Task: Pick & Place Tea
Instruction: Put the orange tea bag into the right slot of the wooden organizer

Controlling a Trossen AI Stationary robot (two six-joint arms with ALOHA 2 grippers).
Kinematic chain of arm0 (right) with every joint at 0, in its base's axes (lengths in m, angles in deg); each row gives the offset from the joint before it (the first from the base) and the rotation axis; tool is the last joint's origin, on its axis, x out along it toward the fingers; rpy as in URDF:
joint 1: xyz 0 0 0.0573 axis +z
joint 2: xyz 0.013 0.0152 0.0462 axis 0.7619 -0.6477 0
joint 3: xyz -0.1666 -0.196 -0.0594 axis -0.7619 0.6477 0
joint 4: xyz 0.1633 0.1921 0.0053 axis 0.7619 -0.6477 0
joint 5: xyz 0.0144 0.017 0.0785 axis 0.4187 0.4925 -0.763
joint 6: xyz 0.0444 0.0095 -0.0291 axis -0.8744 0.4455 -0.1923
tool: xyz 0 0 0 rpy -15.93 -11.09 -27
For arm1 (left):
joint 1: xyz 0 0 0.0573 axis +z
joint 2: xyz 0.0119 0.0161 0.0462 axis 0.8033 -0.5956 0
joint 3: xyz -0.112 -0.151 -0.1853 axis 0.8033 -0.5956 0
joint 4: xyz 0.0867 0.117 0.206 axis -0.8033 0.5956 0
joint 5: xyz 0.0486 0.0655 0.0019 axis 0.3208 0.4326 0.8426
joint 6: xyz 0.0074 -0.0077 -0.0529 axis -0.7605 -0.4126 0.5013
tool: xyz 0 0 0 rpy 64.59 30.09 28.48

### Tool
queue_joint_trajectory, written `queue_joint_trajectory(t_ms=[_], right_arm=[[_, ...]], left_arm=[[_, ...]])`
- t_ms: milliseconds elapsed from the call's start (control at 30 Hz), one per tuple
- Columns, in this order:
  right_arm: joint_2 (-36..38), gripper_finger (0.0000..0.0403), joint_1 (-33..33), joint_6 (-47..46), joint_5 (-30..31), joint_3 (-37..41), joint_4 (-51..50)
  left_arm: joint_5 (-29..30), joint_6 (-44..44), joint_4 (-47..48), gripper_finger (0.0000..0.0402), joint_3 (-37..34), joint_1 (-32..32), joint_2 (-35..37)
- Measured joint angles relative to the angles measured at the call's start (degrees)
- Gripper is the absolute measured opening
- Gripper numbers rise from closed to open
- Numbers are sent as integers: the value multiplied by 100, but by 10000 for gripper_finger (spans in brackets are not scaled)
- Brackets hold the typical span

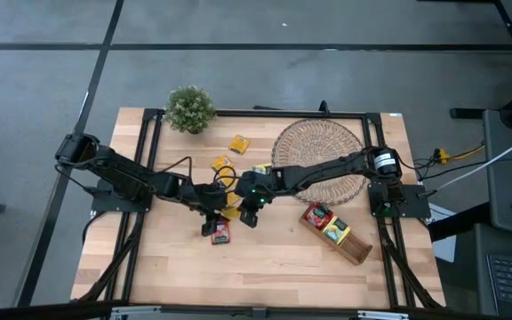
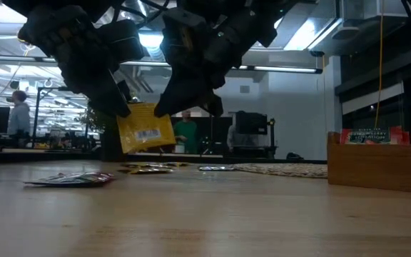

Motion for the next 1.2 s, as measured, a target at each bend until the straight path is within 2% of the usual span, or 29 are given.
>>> queue_joint_trajectory(t_ms=[300, 400, 633, 833, 1000, 1200], right_arm=[[0, 6, 0, -55, -55, 0, -65], [0, 12, 0, -57, -271, 0, -61], [0, 62, -1, -373, -1017, 0, -29], [0, 122, 0, -720, -1754, -2, 13], [0, 153, 0, -948, -1857, -2, 95], [0, 165, 0, -1274, -1863, -2, 449]], left_arm=[[134, -143, 2, 40, 2, 0, 0], [172, -251, 7, 8, 2, 0, 0], [167, -867, 352, 3, 11, -13, 2], [197, -2284, 760, 3, 11, -226, 80], [761, -3357, 748, 3, 11, -652, 491], [1994, -4255, 814, 2, 11, -1360, 1181]])
